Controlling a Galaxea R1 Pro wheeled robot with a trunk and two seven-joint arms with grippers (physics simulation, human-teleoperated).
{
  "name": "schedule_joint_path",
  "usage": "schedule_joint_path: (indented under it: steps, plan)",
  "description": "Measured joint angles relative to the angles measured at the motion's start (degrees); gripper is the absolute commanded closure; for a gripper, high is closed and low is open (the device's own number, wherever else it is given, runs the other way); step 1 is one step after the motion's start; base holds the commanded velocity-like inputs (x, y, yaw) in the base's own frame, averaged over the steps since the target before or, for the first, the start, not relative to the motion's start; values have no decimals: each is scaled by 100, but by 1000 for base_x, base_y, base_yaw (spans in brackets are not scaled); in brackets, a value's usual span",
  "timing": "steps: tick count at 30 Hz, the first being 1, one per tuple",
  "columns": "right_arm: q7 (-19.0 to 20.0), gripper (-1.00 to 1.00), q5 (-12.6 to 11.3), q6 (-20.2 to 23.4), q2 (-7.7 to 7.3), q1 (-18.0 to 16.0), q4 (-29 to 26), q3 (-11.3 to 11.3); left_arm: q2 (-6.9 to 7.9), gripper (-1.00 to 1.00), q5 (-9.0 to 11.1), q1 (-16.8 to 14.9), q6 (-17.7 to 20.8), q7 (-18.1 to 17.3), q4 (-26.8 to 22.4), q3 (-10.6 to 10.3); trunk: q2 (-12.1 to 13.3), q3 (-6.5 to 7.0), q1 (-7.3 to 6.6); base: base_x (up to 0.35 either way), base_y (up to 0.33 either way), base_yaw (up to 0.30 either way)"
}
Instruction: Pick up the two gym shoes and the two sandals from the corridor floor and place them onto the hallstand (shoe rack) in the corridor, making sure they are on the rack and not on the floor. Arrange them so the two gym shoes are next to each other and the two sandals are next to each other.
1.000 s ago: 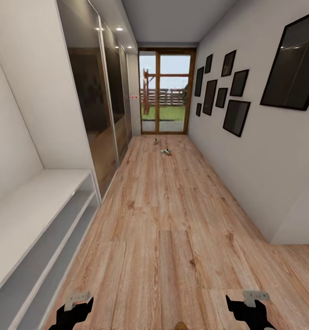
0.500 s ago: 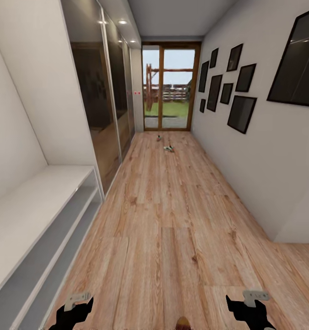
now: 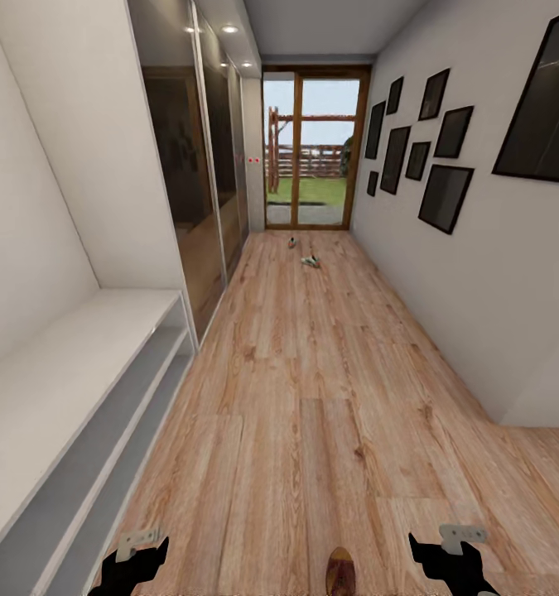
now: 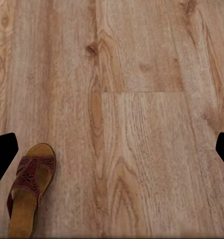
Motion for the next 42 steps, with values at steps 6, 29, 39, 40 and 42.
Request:
schedule_joint_path:
  steps: [6,29,39,40,42]
  plan:
    - [0,-100,-7,0,0,0,-7,-1,3,-100,-1,-5,0,0,-4,0,0,-28,0,-9,7,0]
    - [-7,-100,-11,0,0,0,-9,-16,11,-100,5,-5,3,0,-5,0,-239,-273,131,0,0,0]
    - [-14,-100,-18,9,0,0,-9,-25,15,-100,4,-27,26,-5,-6,5,-641,-543,351,0,0,0]
    - [-15,-100,-18,11,0,0,-9,-25,16,-100,5,-33,31,-6,-9,8,-681,-570,373,0,0,0]
    - [-15,-100,-18,13,0,0,-9,-26,18,-100,6,-60,46,-10,-29,10,-761,-624,416,0,0,0]
